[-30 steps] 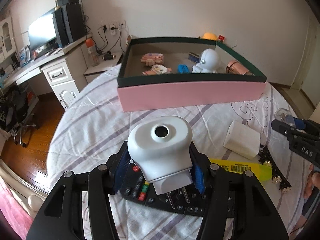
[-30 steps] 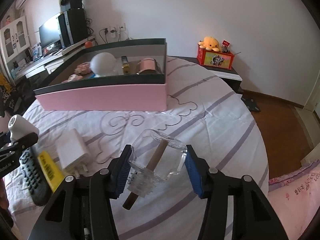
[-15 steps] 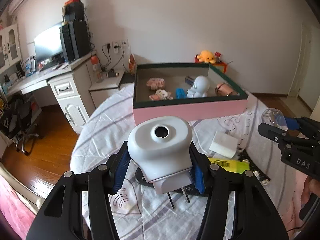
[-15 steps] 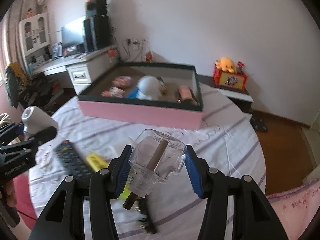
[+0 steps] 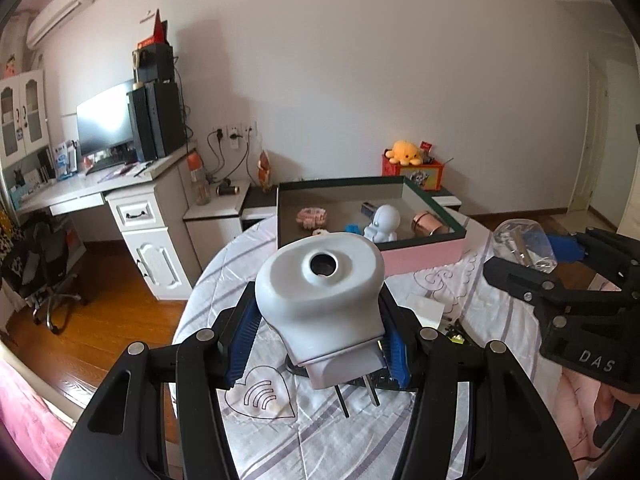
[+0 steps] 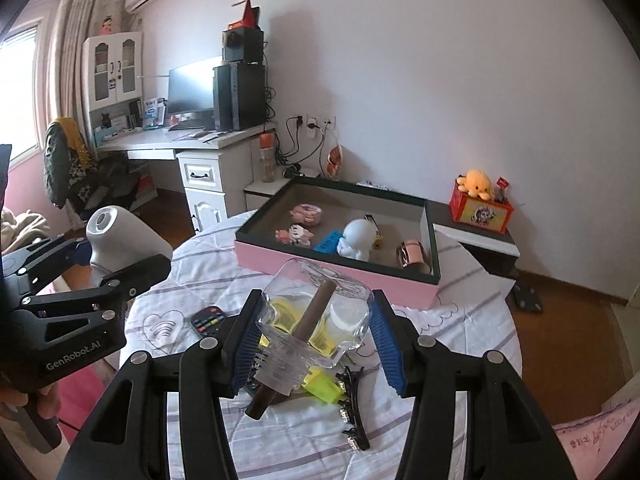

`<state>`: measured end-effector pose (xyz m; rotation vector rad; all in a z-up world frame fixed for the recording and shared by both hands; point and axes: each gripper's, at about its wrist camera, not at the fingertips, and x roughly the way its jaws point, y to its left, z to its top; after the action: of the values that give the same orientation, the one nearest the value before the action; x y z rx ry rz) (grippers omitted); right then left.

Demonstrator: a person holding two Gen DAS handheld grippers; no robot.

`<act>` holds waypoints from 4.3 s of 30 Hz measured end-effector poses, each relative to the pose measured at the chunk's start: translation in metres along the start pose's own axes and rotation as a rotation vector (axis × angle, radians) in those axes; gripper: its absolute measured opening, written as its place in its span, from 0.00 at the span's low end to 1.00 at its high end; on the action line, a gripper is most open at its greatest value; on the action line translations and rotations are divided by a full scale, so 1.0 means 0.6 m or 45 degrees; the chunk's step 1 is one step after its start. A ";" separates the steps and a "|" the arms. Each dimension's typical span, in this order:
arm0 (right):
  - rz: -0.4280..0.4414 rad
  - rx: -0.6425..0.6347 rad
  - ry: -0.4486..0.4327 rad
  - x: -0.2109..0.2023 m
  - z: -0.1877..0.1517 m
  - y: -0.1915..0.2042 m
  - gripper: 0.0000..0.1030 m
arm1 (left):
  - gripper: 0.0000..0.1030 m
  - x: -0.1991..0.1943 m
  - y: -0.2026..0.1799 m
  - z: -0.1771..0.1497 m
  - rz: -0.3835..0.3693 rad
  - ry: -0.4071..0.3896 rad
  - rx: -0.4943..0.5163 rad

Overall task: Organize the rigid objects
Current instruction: 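Carry white adapter and glass bottle into the pink box and open both tools, then withdraw both tools from the box back over the bed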

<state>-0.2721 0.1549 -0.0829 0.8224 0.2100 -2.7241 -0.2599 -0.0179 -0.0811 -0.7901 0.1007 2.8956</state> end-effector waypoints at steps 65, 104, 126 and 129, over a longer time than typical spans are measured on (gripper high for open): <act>-0.158 -0.029 0.427 0.476 0.163 -0.217 0.60 | 0.76 0.565 -0.060 0.201 -0.116 0.502 0.189; -0.130 0.047 -0.183 -0.059 0.004 -0.026 1.00 | 1.00 -0.010 -0.024 0.036 0.029 -0.086 -0.056; -0.152 0.079 -0.237 -0.130 -0.054 0.018 1.00 | 1.00 -0.092 -0.039 -0.030 0.138 -0.133 -0.022; -0.155 0.080 -0.231 -0.130 -0.055 0.015 1.00 | 1.00 -0.092 -0.045 -0.032 0.135 -0.132 -0.014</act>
<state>-0.1903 0.1717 -0.0673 0.5914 0.1410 -2.9127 -0.1992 0.0003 -0.0704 -0.6544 0.1199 3.0331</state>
